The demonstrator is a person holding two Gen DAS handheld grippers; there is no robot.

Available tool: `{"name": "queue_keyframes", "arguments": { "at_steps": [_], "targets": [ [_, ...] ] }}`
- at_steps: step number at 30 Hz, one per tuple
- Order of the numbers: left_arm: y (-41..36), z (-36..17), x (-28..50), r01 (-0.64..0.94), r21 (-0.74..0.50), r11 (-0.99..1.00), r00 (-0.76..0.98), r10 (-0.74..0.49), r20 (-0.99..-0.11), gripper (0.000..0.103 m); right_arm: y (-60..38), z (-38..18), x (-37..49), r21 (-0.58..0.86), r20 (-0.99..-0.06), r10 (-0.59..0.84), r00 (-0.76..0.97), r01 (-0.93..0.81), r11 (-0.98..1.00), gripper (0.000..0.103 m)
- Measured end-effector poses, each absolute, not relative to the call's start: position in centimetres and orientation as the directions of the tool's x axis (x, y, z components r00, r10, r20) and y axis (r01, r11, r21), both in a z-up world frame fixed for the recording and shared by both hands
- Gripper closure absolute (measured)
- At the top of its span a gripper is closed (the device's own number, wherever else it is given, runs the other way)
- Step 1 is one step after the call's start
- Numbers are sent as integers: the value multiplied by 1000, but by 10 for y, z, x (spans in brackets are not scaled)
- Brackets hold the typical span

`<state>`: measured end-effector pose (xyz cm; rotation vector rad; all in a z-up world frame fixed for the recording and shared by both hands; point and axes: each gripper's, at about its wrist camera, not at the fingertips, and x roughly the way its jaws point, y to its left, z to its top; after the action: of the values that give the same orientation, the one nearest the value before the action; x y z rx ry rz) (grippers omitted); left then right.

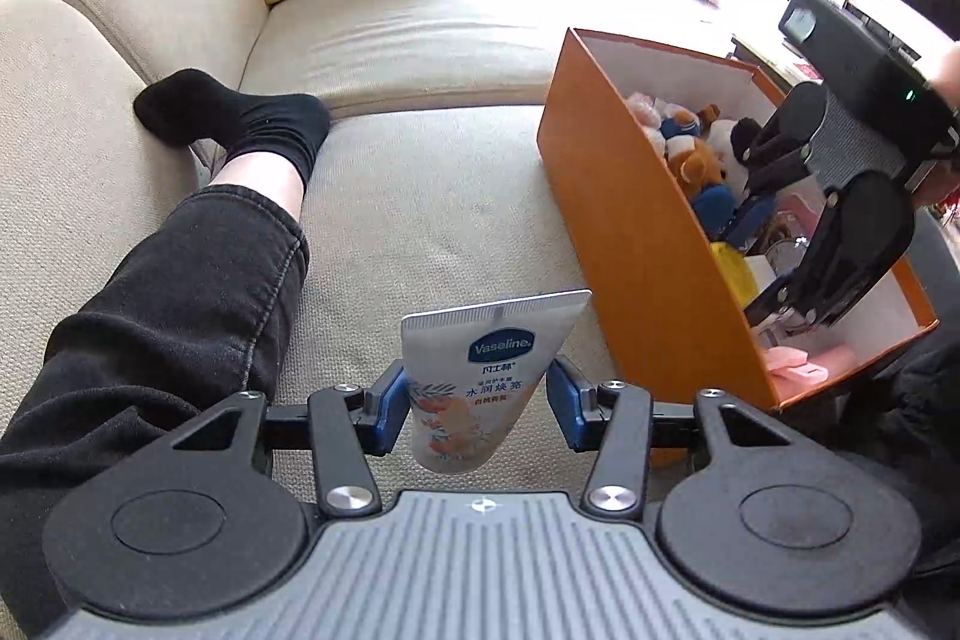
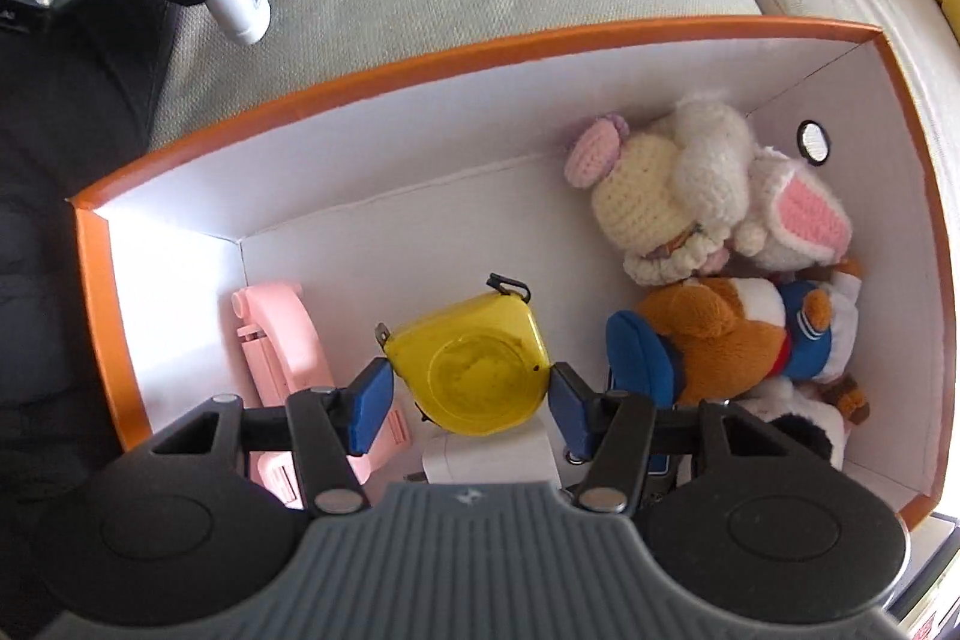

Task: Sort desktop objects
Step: 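Carry the tape measure into the box and open the right tool while the left tool lifts the tube, then lower the Vaseline tube into the box and open the left tool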

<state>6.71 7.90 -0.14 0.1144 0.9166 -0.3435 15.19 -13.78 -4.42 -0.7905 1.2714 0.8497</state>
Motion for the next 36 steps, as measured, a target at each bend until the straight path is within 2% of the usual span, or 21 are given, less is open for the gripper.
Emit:
{"name": "queue_keyframes", "arguments": {
  "at_steps": [4, 13, 19, 22, 25, 29, 34, 36],
  "targets": [
    [74, 18, 66, 350, -77, 934, 584, -282, -761, 46, -138, -57, 152, -37, -995, 69, 74, -898, 438, 44],
    [39, 61, 67, 451, -111, 886, 614, -398, -682, 46, -144, -72, 160, 16, -994, 101, 36, -885, 466, 43],
    [6, 72, 74, 533, -84, 842, 597, -444, -668, 46, -163, -48, 157, 15, -982, 170, 84, -859, 511, 43],
    [-13, 70, 81, 574, -69, 816, 574, -461, -676, 46, -182, -20, 152, 30, -963, 241, 121, -839, 544, 43],
    [-33, 61, 92, 604, -71, 794, 542, -474, -694, 46, -197, -4, 141, -15, -953, 243, 183, -826, 564, 44],
    [-61, 42, 107, 640, -73, 765, 499, -486, -718, 46, -213, 6, 135, -32, -936, 267, 231, -809, 587, 56],
    [-80, 12, 127, 620, -108, 777, 453, -467, -759, 46, -219, 1, 124, -32, -919, 309, 244, -829, 559, 57],
    [-83, 3, 132, 606, -121, 786, 446, -461, -767, 46, -223, 1, 125, -30, -909, 331, 253, -833, 553, 62]
  ]
}}
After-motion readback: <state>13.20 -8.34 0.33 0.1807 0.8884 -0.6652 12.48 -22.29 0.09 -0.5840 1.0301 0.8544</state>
